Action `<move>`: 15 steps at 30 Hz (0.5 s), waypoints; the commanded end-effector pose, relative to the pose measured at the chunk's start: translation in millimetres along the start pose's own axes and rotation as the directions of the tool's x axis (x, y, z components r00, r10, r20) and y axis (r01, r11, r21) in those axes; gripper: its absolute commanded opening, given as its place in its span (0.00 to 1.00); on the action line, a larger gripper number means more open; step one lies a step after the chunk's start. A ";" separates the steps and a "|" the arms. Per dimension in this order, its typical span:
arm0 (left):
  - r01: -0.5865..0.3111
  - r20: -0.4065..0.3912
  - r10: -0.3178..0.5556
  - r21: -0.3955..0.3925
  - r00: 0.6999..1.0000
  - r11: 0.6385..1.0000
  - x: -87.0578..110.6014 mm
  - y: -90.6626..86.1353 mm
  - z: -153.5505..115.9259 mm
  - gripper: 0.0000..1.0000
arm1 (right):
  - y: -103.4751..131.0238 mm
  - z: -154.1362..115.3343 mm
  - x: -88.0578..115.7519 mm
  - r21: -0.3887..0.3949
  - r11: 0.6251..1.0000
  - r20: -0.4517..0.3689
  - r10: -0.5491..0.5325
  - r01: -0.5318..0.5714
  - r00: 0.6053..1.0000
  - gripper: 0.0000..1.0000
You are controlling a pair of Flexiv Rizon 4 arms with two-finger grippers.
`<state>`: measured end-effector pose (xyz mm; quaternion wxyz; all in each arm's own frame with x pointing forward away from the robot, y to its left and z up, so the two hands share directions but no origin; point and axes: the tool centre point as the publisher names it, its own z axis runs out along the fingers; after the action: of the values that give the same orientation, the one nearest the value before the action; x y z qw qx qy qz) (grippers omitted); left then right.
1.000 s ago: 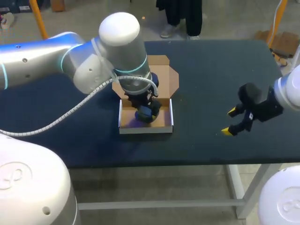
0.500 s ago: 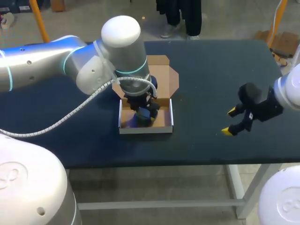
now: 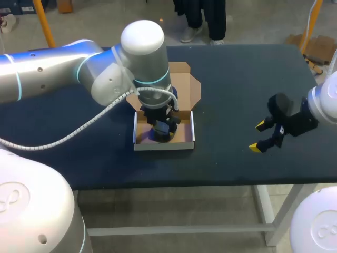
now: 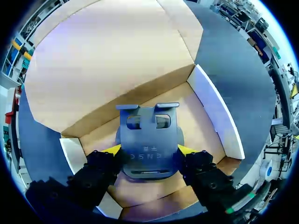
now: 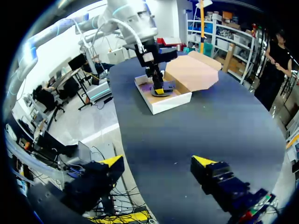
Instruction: Assemble the packaging by folding the flat box into shape, placing the metal phone stand inside, and closing the box properly
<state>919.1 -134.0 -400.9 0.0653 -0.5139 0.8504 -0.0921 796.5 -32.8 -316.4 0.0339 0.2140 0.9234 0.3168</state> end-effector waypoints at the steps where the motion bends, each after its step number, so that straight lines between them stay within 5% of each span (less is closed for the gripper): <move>1: 0.004 0.010 -0.004 -0.005 1.000 1.000 0.4 -1.5 -1.2 0.27 | -1.1 -2.0 0.1 -0.005 1.000 -0.004 -0.001 0.001 1.000 1.00; 4: 0.007 0.013 -0.007 -0.005 1.000 1.000 -0.6 -0.8 -2.3 0.87 | -1.1 -2.0 0.1 -0.005 1.000 -0.004 -0.001 0.001 1.000 1.00; 5: 0.009 0.014 -0.009 -0.005 1.000 1.000 -1.1 -0.6 -2.7 1.00 | -1.1 -2.0 0.1 -0.005 1.000 -0.004 -0.001 0.001 1.000 1.00; 15: 0.031 0.015 -0.031 0.001 0.999 1.000 -3.0 1.3 -13.5 1.00 | -1.1 -2.0 0.1 -0.005 1.000 -0.004 -0.001 0.001 1.000 1.00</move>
<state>920.3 -131.4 -394.3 0.0674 -0.5268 0.8425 -0.0901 796.5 -32.8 -316.4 0.0338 0.2139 0.9234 0.3168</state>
